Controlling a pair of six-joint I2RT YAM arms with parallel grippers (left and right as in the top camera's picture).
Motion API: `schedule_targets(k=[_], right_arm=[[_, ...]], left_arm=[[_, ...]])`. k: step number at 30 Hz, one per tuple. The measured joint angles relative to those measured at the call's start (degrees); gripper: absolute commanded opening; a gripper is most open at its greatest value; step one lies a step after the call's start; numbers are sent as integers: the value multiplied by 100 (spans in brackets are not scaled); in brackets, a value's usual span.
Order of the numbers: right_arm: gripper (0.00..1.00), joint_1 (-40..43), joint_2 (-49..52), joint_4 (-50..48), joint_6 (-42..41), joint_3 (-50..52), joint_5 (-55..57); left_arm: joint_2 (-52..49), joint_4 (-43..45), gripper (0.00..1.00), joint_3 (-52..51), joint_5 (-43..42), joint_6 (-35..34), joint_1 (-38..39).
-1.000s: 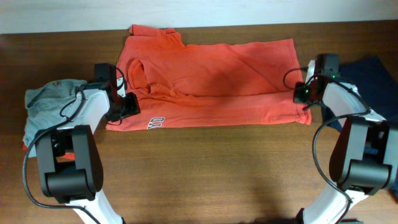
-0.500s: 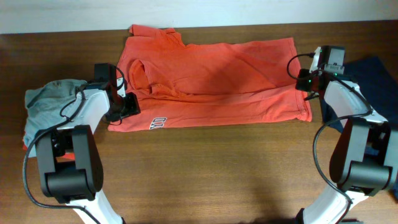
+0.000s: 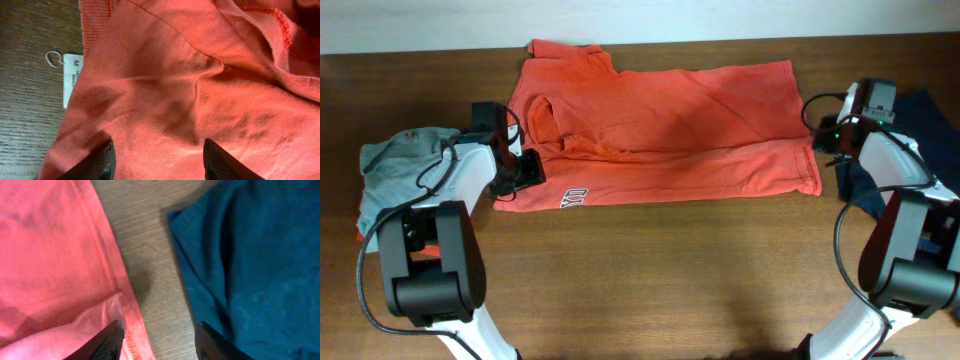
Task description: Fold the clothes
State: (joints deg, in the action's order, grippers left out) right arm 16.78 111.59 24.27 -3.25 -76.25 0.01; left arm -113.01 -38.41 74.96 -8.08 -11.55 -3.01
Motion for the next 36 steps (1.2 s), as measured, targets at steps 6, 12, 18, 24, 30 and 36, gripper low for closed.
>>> schedule_targets(k=[6,12,18,24,30,36], right_arm=[[53,111,0,195,-2,-4,-2],[35,109,0,1126,9,-24,-210],[29,109,-2,1478,199,-2,-533],[16,74,-4,1429,610,-2,-1123],[17,-269,-4,1344,1080,-2,-1281],[15,-522,85,1300,1139,-2,-1207]], left_arm=[[0,-26,56,0,0,0,0],[0,-260,56,0,0,0,0],[0,-348,56,0,0,0,0],[0,-190,56,-2,0,0,0],[0,42,56,0,0,2,0],[0,72,56,-7,0,2,0]])
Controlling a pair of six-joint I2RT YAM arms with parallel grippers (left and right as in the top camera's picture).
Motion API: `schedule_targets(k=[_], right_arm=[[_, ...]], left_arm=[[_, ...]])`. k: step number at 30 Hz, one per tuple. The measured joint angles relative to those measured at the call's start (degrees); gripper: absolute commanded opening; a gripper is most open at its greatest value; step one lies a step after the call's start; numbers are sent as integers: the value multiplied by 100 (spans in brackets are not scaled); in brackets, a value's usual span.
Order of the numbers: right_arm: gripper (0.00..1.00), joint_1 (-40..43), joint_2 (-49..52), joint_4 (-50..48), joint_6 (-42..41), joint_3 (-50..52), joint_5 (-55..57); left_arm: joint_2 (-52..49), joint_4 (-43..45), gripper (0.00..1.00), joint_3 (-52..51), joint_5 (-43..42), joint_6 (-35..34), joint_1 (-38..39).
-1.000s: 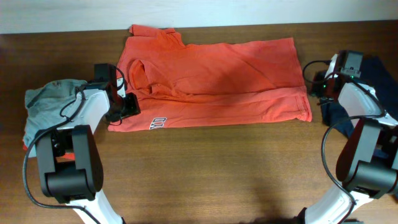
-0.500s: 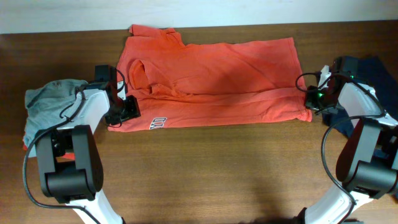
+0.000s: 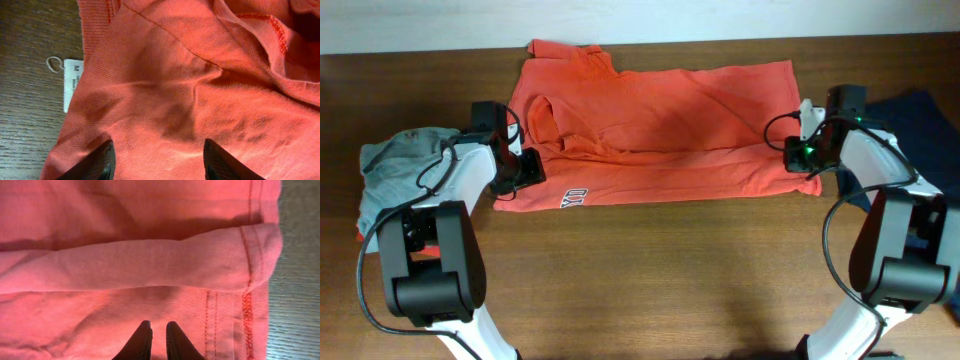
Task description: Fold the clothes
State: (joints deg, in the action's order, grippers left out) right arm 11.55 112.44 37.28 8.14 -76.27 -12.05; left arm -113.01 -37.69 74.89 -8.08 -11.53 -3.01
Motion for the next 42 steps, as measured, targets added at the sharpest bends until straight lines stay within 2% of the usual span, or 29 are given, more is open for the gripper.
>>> schedule_targets(k=[9,13,15,19,25,42], right_arm=[[16,13,420,133,-87,-61,157],[16,13,426,643,-90,-127,210],[16,13,426,1003,-87,-155,229],[16,13,426,1681,-87,-162,275],[16,13,433,2124,-94,-144,481],[17,9,542,2983,-385,-96,1117]], left_arm=[[20,175,56,-275,0,17,0],[68,170,55,-365,2,42,0],[114,83,49,-426,0,55,0],[190,-289,43,-522,22,105,-4],[321,-1062,42,-728,13,-9,-4],[553,-2168,42,-1499,-219,-306,-42]])
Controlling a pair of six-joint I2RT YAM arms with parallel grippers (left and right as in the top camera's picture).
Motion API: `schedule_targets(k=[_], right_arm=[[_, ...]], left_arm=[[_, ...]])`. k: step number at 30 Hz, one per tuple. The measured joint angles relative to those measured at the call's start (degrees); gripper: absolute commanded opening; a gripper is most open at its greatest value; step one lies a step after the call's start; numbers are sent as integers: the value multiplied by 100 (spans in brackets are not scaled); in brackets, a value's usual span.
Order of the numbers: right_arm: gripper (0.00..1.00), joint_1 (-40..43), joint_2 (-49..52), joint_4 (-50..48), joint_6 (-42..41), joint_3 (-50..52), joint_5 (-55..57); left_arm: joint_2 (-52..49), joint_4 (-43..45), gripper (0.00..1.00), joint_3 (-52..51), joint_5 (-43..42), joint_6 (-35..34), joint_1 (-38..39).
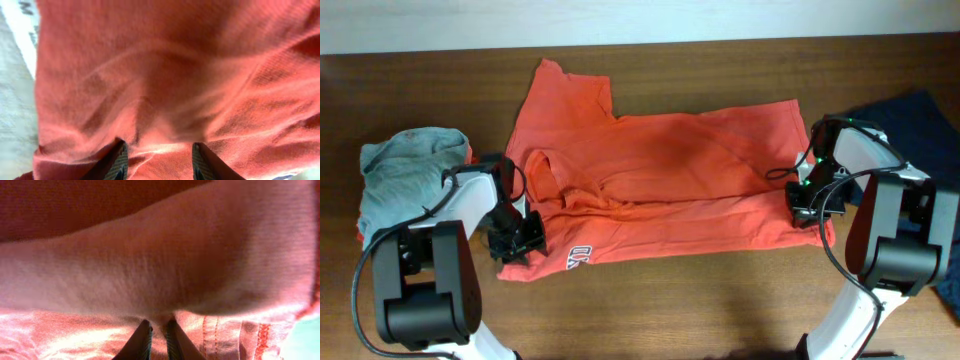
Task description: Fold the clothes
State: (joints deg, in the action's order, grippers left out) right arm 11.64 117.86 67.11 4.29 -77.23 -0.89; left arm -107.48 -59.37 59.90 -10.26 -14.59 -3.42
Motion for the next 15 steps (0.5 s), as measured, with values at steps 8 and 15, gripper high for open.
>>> schedule_targets(k=[8,15], right_arm=[[17,0,83,382,-109,66,68],[17,0,109,424,-125,70,85]], left_arm=[[-111,-461,43,-179,-243,-33,-13],[-138,-509,42,-195,-264,-74,-24]])
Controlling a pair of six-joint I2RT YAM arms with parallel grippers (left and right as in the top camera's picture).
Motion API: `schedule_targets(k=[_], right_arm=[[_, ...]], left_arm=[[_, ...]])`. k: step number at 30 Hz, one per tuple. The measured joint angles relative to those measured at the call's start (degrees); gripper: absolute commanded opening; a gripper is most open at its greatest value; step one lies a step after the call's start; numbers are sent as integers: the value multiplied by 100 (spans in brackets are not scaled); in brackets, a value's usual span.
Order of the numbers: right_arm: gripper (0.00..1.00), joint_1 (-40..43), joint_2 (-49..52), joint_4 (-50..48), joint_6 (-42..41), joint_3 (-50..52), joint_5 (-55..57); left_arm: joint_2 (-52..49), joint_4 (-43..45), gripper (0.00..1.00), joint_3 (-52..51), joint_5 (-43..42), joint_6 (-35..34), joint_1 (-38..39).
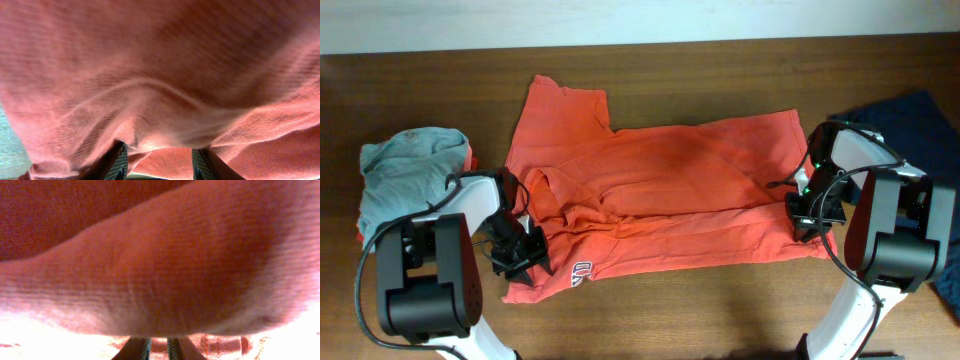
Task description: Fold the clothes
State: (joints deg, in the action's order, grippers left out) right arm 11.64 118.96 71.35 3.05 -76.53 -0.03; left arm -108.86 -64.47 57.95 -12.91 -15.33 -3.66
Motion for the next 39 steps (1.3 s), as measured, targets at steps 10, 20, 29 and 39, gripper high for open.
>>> schedule_targets(k=[10,20,29,39], right_arm=[[21,173,0,50,-83,-356,7],[22,225,-74,278,-63,-894,7],[22,227,-704,293,-11,-1344,-42],[60,225,-2140,348,22,-1939,-568]], left_arm=[[-271,-219,43,551,531,-168,-551],[-352,-686,43,1547,992,-212,-640],[588,-706,69,2229,1010,-114,-640],[925,1751,77,2605,223,1025,-640]])
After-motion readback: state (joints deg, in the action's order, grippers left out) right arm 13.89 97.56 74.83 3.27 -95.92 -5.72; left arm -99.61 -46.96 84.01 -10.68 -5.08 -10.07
